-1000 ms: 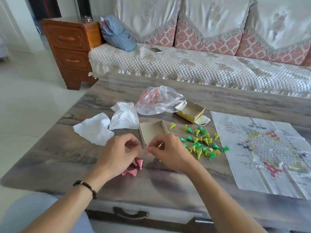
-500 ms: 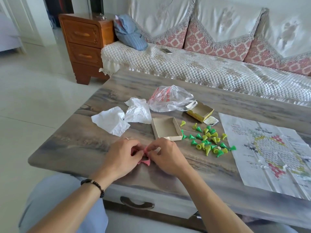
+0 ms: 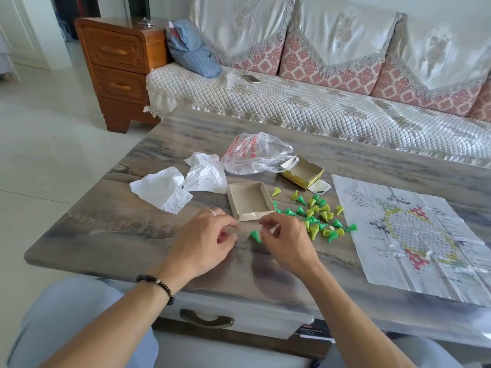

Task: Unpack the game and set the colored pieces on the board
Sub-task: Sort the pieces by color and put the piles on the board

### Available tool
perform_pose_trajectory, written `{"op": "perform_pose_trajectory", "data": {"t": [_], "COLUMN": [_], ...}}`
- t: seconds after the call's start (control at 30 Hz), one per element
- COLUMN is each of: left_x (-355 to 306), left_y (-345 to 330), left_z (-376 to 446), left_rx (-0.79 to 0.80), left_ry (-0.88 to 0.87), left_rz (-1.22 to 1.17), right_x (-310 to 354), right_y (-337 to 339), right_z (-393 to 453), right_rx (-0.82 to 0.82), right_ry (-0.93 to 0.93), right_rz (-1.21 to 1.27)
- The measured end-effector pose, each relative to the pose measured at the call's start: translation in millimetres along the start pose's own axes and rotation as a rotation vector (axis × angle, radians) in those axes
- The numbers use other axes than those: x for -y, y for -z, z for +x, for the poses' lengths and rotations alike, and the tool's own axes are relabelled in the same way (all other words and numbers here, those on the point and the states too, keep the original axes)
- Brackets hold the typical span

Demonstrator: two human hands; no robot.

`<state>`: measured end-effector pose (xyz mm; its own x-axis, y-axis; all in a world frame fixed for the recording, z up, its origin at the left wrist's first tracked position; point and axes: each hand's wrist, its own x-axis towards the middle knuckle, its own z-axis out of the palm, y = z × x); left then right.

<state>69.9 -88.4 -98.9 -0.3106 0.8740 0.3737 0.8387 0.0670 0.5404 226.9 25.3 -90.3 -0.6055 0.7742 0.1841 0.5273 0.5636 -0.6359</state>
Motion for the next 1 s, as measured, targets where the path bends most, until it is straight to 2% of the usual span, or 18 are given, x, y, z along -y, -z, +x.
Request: {"op": "perform_pose_trajectory", "data": {"t": [0.17, 0.37, 0.53, 0.7, 0.8, 0.9, 1.0], "left_x": [-24.5, -34.1, -35.0, -35.5, -36.1, -40.5, -48.7], "left_y": [-22.5, -42.4, -52.9, -57.9, -56.4, -53.9, -56.7], "left_z": [22.4, 38.7, 54.0, 62.0, 60.4, 58.1, 51.5], "left_rx": [0.146, 0.258, 0.253, 0.217, 0.214, 0.284, 0.394], "left_ry": [-0.113, -0.1, -0.052, 0.014, 0.039, 0.03, 0.028], "left_rz": [0.146, 0.187, 0.143, 0.093, 0.072, 0.011, -0.079], "right_x": [-34.1, -49.1, -48.2, -46.0, -45.3, -43.2, -46.4], "right_y": [38.7, 51.6, 39.7, 37.8, 42.9, 55.6, 69.1], "right_z": [10.6, 41.4, 64.3, 71.9, 64.2, 45.9, 17.4], "right_rx": [-0.108, 0.063, 0.156, 0.182, 0.127, 0.047, 0.1], "right_ry": [-0.115, -0.083, 0.009, 0.091, 0.155, 0.174, 0.148], "right_rz": [-0.149, -0.374, -0.658, -0.666, -0.589, -0.38, -0.254]}}
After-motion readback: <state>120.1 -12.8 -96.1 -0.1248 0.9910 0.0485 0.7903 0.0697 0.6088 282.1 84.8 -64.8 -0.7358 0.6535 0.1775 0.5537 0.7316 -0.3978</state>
